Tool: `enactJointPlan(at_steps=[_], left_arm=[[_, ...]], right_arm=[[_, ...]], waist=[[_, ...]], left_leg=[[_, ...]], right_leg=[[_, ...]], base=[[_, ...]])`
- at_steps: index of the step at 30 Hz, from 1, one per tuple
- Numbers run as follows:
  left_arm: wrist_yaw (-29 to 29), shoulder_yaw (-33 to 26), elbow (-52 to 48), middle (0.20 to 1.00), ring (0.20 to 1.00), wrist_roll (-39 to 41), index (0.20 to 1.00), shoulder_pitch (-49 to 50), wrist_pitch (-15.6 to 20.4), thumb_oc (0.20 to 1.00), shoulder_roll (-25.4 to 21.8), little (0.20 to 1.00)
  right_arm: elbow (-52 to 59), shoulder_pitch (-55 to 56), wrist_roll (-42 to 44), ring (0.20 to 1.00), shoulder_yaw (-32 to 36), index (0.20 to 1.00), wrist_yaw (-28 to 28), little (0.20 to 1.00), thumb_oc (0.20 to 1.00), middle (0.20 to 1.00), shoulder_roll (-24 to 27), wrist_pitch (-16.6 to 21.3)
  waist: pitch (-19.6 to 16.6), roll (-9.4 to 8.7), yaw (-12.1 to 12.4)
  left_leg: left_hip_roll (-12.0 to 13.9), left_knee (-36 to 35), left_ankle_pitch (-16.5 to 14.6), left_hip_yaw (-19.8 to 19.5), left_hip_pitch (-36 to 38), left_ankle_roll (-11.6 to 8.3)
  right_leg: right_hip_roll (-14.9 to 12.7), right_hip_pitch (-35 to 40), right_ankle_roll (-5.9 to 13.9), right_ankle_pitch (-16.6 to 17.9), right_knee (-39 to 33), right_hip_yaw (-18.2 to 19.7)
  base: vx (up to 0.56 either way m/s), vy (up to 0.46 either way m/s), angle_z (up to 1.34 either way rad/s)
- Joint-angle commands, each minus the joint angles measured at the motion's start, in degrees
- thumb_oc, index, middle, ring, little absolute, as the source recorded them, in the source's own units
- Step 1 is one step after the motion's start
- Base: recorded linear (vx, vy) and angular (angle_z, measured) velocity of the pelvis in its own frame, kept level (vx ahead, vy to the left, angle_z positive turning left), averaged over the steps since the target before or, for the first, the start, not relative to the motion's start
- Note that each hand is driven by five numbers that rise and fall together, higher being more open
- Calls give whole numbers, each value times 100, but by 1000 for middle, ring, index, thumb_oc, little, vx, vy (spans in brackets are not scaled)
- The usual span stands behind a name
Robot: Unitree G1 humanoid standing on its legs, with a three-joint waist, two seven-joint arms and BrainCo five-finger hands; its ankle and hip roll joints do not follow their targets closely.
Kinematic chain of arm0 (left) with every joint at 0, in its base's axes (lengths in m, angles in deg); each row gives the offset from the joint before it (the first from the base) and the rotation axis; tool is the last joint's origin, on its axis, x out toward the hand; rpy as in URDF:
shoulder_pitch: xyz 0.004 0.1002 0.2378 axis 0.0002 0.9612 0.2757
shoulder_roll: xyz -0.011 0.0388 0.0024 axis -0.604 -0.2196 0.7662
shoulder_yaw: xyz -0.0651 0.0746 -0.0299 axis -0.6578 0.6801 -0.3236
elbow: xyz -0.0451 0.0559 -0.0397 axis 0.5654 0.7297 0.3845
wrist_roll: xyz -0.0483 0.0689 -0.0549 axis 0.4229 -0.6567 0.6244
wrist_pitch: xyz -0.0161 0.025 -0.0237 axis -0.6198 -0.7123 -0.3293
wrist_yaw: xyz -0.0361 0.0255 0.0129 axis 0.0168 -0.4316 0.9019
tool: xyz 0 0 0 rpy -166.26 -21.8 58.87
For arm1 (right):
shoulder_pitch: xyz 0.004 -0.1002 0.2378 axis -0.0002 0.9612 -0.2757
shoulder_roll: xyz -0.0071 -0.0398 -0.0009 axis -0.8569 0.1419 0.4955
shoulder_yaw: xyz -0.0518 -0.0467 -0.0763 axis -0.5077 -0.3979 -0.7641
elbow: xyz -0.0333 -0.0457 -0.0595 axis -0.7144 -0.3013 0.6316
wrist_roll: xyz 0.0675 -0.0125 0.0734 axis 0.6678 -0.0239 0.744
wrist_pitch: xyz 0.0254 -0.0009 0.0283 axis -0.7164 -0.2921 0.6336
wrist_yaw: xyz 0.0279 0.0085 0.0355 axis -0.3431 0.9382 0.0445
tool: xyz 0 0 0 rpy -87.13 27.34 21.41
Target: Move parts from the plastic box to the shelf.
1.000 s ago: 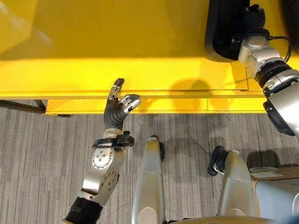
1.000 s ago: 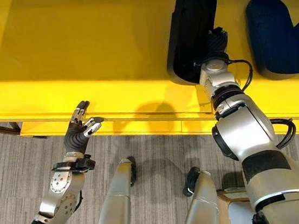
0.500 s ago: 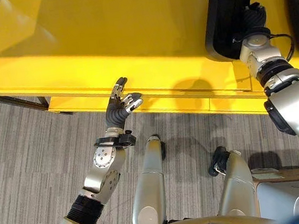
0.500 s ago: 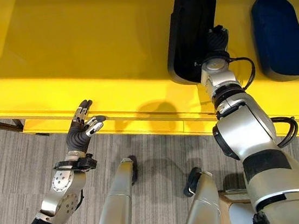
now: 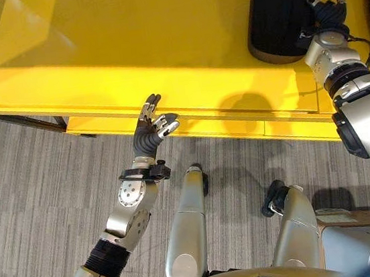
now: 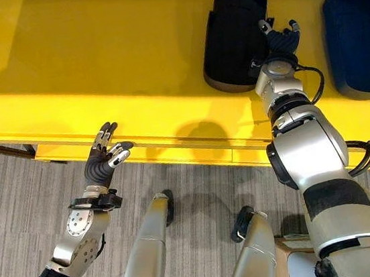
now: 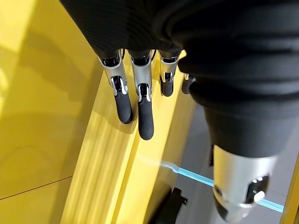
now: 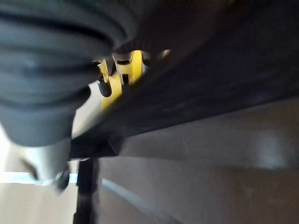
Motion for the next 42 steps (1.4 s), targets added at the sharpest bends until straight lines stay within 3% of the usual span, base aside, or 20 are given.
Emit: enactJointPlan(at_steps=[1, 11, 17, 19, 22, 25, 26, 28, 30, 33, 37, 42], left_arm=[[-44, 293, 179, 1000, 1000, 133, 1000, 20, -148, 1000, -197, 1000], [-79, 262, 204, 1000, 1000, 194, 1000, 2, -122, 1000, -221, 1000], [-95, 146, 197, 1000, 1000, 187, 1000, 50, -101, 1000, -197, 1000], [-154, 57, 202, 1000, 1000, 151, 1000, 70, -88, 1000, -120, 1000], [-163, 29, 206, 1000, 1000, 133, 1000, 68, -87, 1000, -98, 1000], [-227, -72, 245, 1000, 1000, 43, 1000, 46, -78, 1000, -24, 1000], [-240, -100, 238, 1000, 1000, 29, 1000, 46, -75, 1000, -19, 1000], [-247, -170, 237, 1000, 1000, -6, 1000, 96, -72, 1000, -4, 1000], [-284, -257, 191, 1000, 1000, -106, 1000, 120, -71, 1000, -7, 1000], [-315, -363, 66, 1000, 1000, -258, 1000, 160, -66, 1000, -30, 1000], [-380, -533, -118, 1000, 1000, -562, 1000, 139, -20, 1000, -42, 1000], [-422, -619, -228, 1000, 1000, -866, 1000, 158, -10, 1000, -55, 1000]], right_arm=[[65, -456, 5, 1000, -160, 1000, -85, 1000, 1000, 1000, 227, 150], [477, -582, -37, 1000, -322, 1000, -207, 1000, 1000, 1000, 231, 342], [1233, -519, -634, 1000, -607, 1000, -419, 1000, 1000, 1000, 326, 469], [2310, -233, -1376, 1000, -660, 1000, -772, 1000, 1000, 1000, 397, 479], [2702, -113, -1586, 1000, -610, 1000, -877, 1000, 1000, 1000, 435, 456], [4185, 445, -2374, 1000, -228, 1000, -1207, 1000, 1000, 1000, 532, 389], [4401, 537, -2504, 1000, -108, 1000, -1245, 1000, 1000, 1000, 551, 353], [4892, 815, -2770, 1000, 118, 1000, -1317, 1000, 1000, 1000, 536, 308], [5480, 1197, -3060, 1000, 373, 1000, -1374, 1000, 1000, 1000, 517, 256], [6161, 1732, -3430, 1000, 706, 1000, -1408, 1000, 1000, 1000, 423, 238], [7072, 2649, -3709, 1000, 1049, 1000, -1327, 1000, 1000, 1000, 240, 370], [8288, 4103, -3188, 1000, 1338, 1000, -908, 1000, 1000, 1000, -215, 880]], waist=[[270, 38, 94], [274, -46, -22], [277, -123, -144], [280, -174, -266], [282, -184, -296], [290, -223, -412], [306, -220, -432], [286, -233, -468], [298, -247, -507], [302, -265, -539], [294, -290, -592], [272, -350, -701]], left_leg=[[452, -151, -99, -269, -9, -217], [504, -210, -60, -264, 7, -251], [546, -253, -42, -261, 55, -269], [584, -303, -37, -248, 89, -282], [591, -310, -35, -244, 98, -284], [631, -314, -57, -234, 123, -282], [610, -367, 111, -235, 61, -253], [643, -336, -42, -230, 127, -277], [624, -381, 116, -216, 75, -248], [628, -392, 112, -210, 97, -235], [660, -420, 122, -184, 131, -232], [697, -489, 137, -152, 255, -222]], right_leg=[[50, 324, 104, -273, 0, 243], [91, 309, 95, -250, -26, 256], [119, 326, 94, -219, -63, 262], [157, 364, 87, -203, -120, 263], [162, 367, 86, -199, -130, 269], [179, 368, 85, -206, -141, 285], [165, 310, 38, -67, -191, 267], [176, 369, 77, -204, -150, 283], [172, 312, 27, -76, -196, 271], [178, 309, 30, -68, -197, 286], [202, 328, 28, -62, -221, 292], [228, 415, 40, -37, -297, 296]], base=[[0, 0, 0], [0, 0, 0], [-3, 0, -3], [-2, -1, -2], [0, -1, -3], [-16, -6, -7], [-71, 1, -8], [44, -22, -2], [-39, 0, -1], [-27, -1, 0], [0, 0, 0], [6, -15, -5]])
